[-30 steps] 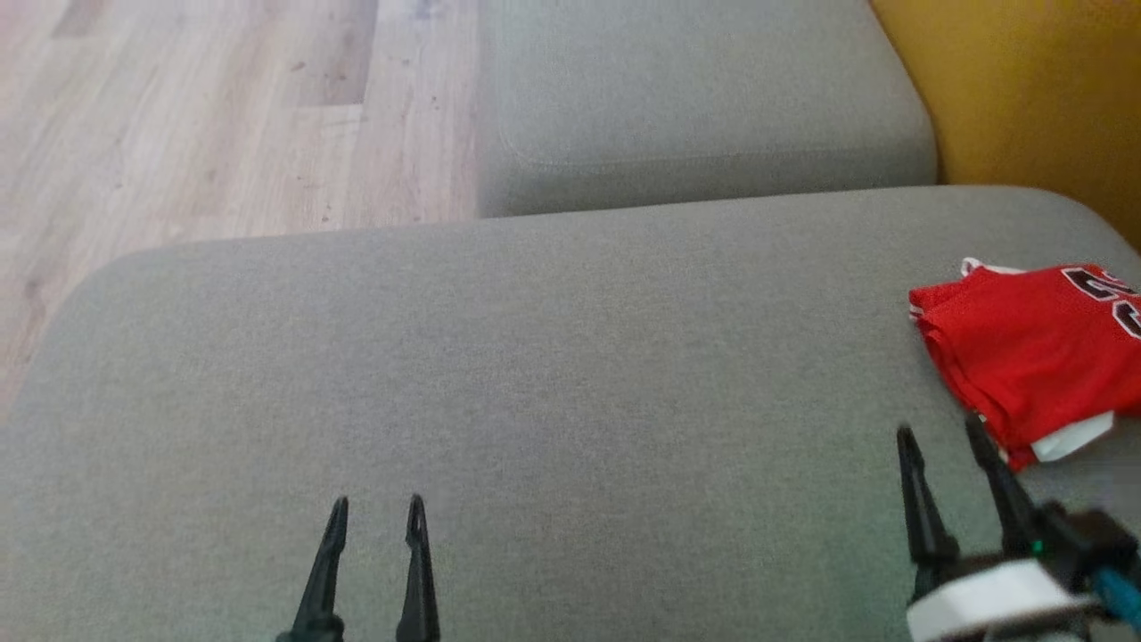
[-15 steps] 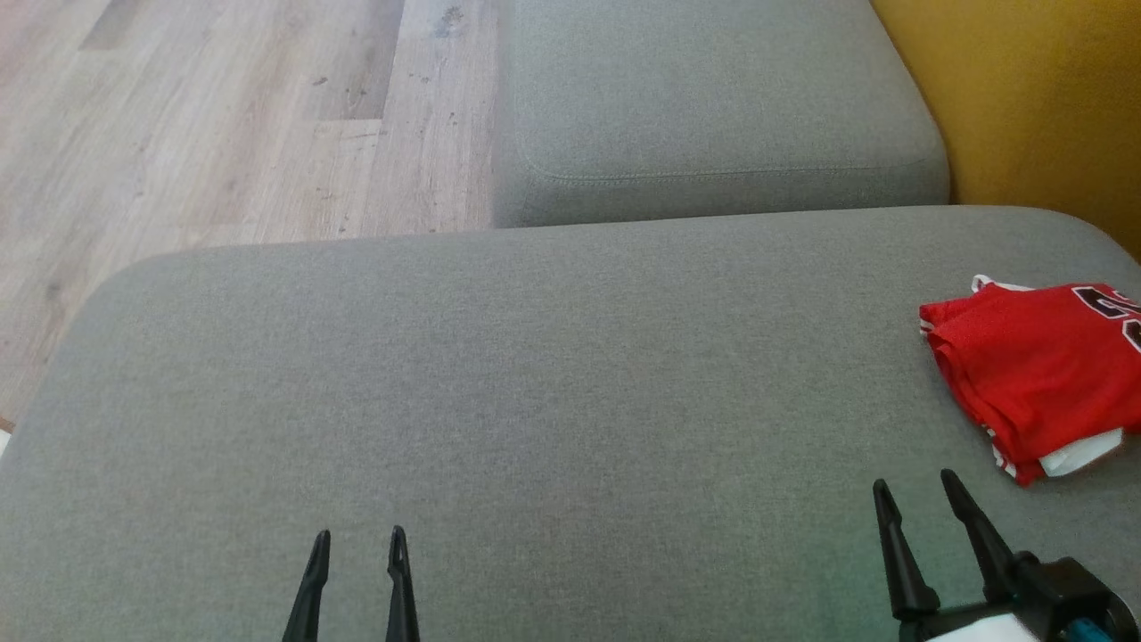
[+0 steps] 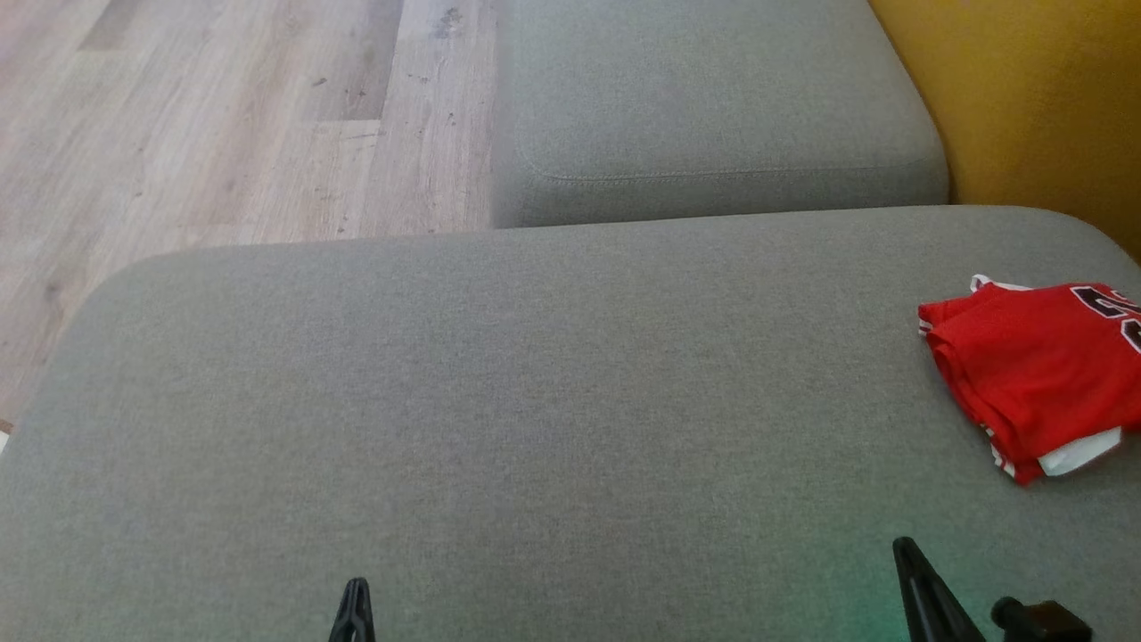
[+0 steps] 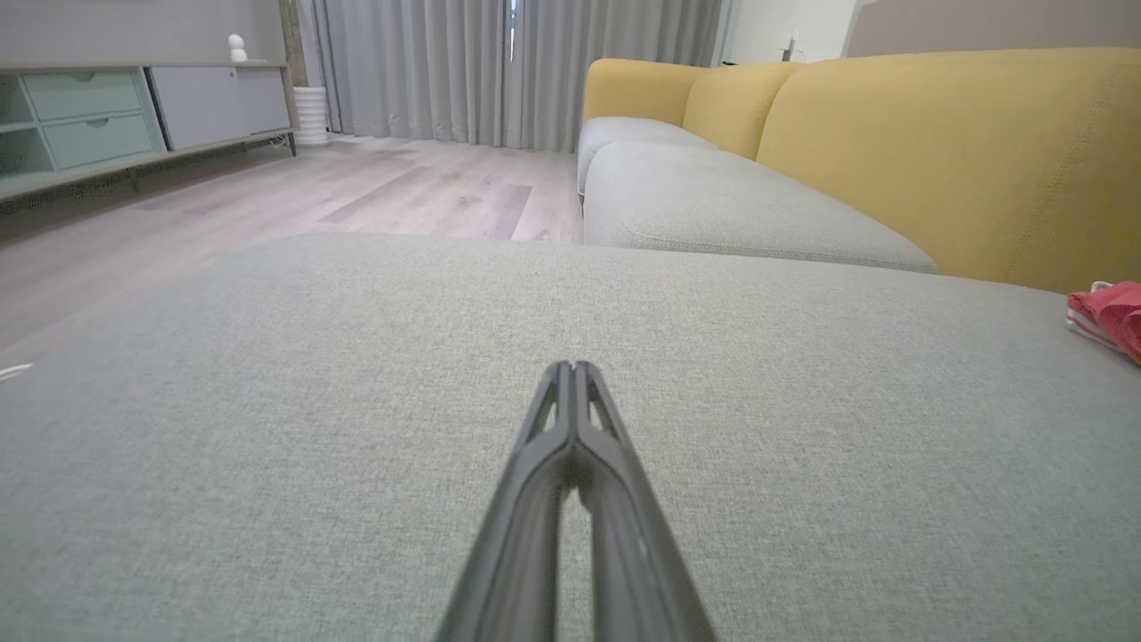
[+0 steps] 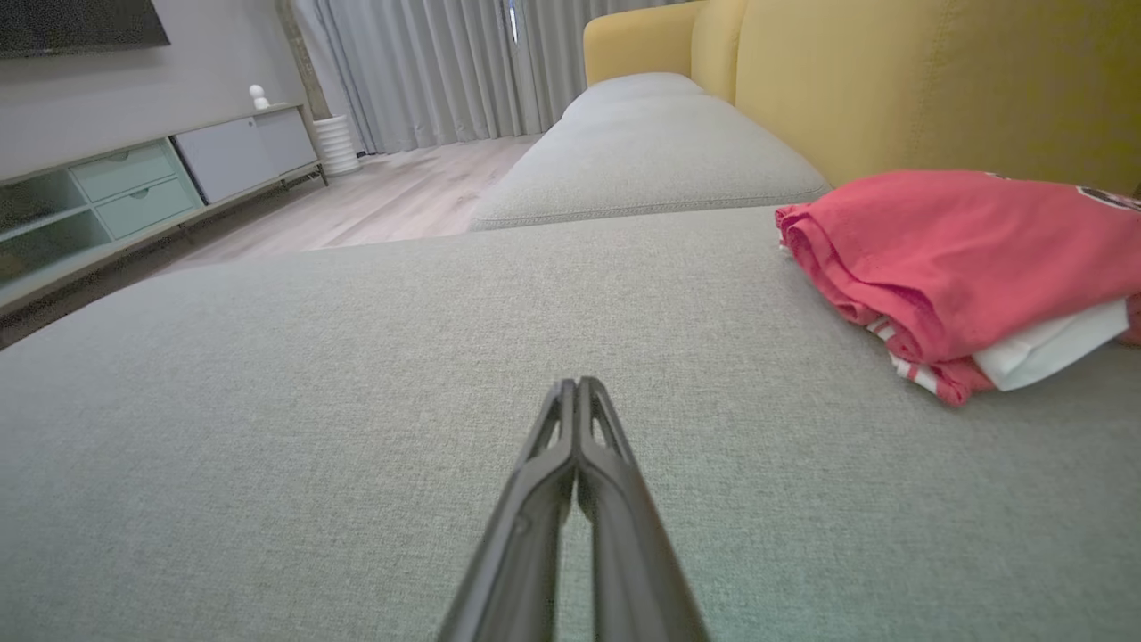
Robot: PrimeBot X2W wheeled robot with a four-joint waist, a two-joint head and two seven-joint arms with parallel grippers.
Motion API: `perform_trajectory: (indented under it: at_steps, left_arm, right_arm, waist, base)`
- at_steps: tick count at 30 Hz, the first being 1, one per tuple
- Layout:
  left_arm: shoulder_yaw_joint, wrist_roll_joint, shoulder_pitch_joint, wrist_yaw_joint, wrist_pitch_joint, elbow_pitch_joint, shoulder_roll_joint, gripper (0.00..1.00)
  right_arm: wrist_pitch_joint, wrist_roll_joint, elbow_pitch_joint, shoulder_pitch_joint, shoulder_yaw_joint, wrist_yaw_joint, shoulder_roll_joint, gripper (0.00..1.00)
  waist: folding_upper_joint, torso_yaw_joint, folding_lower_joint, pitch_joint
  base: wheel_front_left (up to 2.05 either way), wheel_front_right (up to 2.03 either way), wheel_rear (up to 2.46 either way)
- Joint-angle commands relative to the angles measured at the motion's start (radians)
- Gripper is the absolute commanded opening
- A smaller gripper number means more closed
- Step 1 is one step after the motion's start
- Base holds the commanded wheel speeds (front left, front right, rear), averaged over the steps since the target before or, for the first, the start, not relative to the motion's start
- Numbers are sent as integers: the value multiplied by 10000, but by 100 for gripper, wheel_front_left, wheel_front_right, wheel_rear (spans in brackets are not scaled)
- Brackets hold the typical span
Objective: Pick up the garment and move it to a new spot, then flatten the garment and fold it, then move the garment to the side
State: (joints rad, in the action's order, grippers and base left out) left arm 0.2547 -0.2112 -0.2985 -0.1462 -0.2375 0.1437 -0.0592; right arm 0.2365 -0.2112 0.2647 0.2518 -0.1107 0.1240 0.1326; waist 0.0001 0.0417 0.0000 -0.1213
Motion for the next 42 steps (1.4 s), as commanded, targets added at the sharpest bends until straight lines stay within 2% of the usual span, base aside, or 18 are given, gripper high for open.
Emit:
perform_trajectory:
  at_steps: [1, 42]
  left_arm:
    - [-108, -375, 224, 96, 37, -229, -35, 0]
    - [-1039, -5367, 1571, 1046, 998, 245, -217, 0]
  right_arm:
    - [-62, -396, -319, -398, 103, 4, 10, 0]
    - [-1094, -5289, -280, -1502, 646, 26, -132, 0]
  waist:
    - [-1, -8, 0, 23]
    - [-1, -149, 0, 447]
  base:
    - [0, 0, 0]
    - [0, 0, 0]
